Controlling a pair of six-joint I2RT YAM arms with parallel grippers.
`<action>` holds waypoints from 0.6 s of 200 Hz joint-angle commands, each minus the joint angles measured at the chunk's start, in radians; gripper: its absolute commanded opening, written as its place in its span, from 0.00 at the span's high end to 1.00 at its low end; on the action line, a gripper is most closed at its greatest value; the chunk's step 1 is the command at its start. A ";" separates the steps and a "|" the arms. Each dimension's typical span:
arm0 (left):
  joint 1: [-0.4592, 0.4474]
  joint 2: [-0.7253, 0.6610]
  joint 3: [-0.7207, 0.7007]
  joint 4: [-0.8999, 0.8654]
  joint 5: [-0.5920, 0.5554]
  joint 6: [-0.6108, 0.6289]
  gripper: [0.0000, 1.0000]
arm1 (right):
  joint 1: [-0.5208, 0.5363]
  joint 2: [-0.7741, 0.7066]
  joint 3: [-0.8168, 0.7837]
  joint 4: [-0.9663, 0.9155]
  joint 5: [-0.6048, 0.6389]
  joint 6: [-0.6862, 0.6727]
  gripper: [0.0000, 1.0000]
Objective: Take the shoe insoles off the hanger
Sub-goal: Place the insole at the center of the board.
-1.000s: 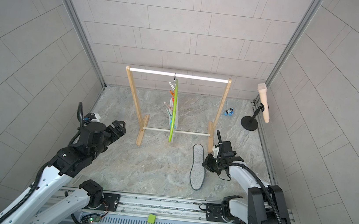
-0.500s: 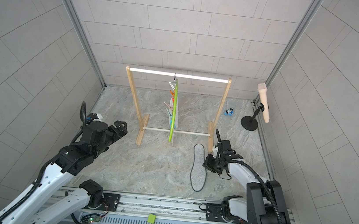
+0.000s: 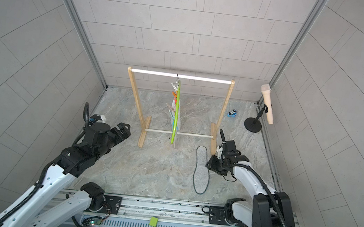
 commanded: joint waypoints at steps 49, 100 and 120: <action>-0.061 -0.046 -0.148 0.241 0.088 0.182 0.03 | 0.027 -0.171 0.228 -0.094 -0.007 0.058 0.50; -0.326 0.023 -0.259 0.543 -0.103 0.459 0.10 | 0.191 -0.049 0.453 -0.072 0.079 0.134 0.49; -0.404 0.098 -0.299 0.690 -0.177 0.521 0.12 | 0.212 0.021 0.532 -0.075 0.069 0.156 0.49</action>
